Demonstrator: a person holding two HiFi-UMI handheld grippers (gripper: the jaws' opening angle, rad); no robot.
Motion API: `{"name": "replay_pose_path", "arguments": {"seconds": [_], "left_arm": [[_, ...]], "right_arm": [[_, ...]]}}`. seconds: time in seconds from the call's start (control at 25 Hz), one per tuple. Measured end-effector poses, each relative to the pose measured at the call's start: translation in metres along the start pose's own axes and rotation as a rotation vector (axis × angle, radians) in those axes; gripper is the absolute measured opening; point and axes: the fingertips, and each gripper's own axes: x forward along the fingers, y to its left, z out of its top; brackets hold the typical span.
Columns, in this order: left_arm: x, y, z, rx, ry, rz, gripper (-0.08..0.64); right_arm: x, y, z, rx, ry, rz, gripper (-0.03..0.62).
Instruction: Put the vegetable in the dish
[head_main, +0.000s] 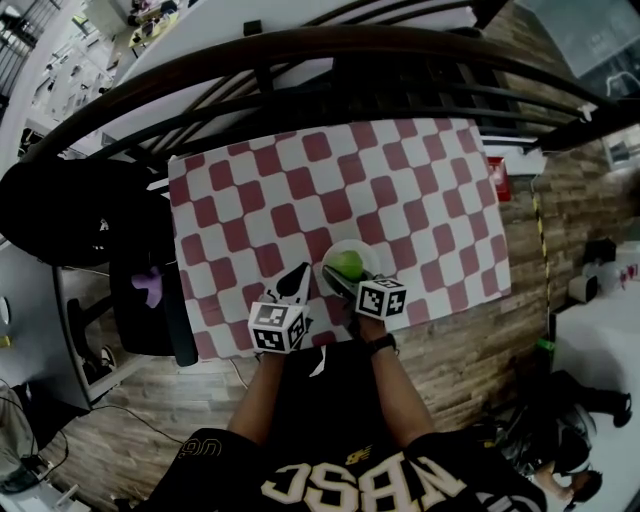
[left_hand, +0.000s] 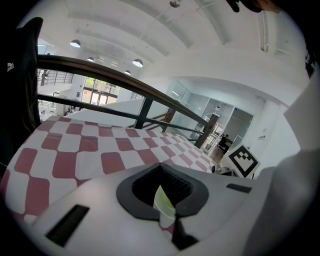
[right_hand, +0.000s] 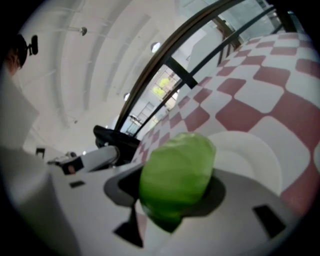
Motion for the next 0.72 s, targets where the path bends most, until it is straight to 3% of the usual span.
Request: {"name": "replay_pose_path", "arguments": {"seconds": [0.4,0.72], "left_arm": [[0.002,-0.016,-0.011,0.008,0.026,-0.014,0.020],[0.000,-0.028,-0.012,0.031,0.029,-0.013,0.020]], "right_arm": [[-0.025,-0.032,-0.007,-0.099,0.125,-0.240,0.335],[-0.045,-0.050,-0.004,-0.113,0.149,-0.325,0.385]]}}
